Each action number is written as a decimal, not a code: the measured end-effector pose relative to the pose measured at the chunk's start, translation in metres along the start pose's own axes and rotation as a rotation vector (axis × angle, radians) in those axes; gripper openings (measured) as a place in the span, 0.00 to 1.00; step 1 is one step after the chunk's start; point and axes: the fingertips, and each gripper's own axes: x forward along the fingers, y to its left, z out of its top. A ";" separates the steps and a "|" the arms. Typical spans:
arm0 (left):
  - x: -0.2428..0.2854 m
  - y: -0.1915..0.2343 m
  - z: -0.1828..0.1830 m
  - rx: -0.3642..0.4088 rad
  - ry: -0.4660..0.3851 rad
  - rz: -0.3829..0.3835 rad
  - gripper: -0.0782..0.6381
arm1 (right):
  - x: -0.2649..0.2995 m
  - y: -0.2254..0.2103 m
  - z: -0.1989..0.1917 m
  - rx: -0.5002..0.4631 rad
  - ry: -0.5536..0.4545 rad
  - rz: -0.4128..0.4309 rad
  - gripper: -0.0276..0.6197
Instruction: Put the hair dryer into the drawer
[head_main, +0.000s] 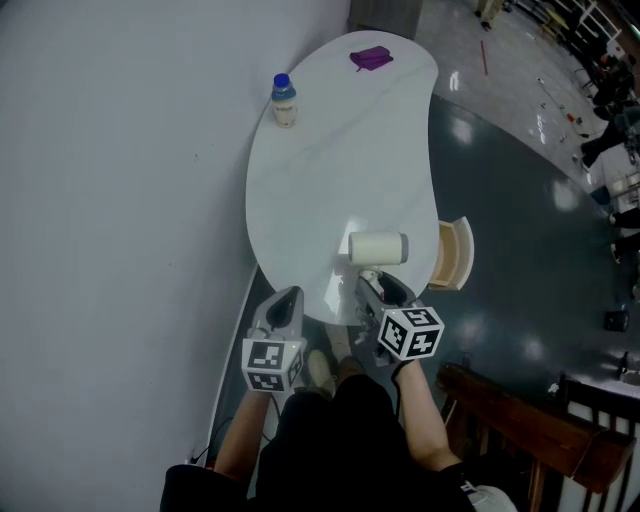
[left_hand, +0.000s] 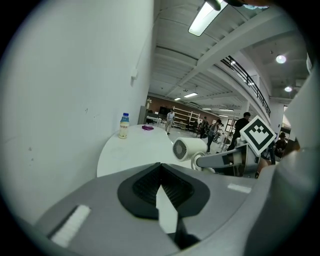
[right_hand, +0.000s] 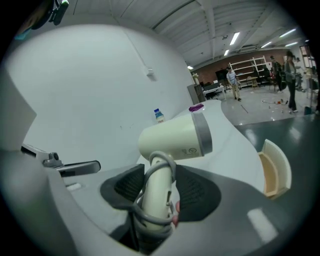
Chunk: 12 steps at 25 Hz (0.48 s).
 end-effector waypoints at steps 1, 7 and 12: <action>-0.003 -0.005 0.000 0.006 -0.004 -0.011 0.12 | -0.009 0.000 0.000 0.002 -0.010 -0.008 0.36; -0.004 -0.045 0.002 0.042 -0.011 -0.092 0.12 | -0.055 -0.015 -0.003 0.025 -0.062 -0.064 0.36; 0.008 -0.081 0.012 0.076 -0.022 -0.153 0.12 | -0.088 -0.044 0.003 0.059 -0.112 -0.119 0.36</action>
